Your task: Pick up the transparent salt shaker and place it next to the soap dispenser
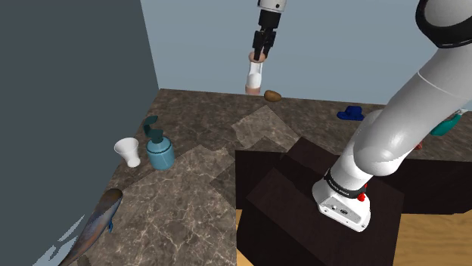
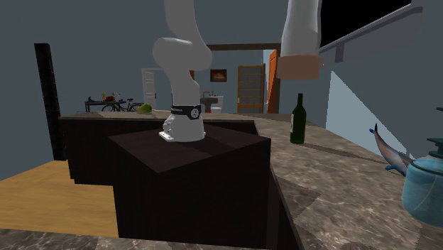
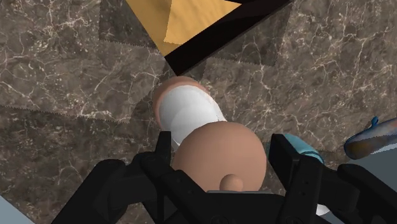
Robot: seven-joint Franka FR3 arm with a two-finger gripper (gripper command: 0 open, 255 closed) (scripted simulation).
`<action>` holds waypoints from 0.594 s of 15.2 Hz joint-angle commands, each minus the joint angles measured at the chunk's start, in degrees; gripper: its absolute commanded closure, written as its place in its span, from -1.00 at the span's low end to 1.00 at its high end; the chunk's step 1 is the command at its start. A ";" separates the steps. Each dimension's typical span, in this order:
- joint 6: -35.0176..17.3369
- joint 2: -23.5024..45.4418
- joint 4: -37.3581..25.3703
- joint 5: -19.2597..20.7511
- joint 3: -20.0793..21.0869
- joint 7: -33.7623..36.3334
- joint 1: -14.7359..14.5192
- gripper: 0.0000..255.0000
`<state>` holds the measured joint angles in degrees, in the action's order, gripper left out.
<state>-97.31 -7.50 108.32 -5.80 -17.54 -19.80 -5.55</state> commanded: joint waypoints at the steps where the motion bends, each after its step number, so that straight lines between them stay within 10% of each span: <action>1: -0.46 -0.25 0.31 -0.31 1.63 2.89 -1.25 1.00; 9: -2.24 1.21 -0.74 -1.91 7.77 13.38 -6.12 1.00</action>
<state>-99.66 -6.92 108.55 -7.42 -10.65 -8.04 -10.95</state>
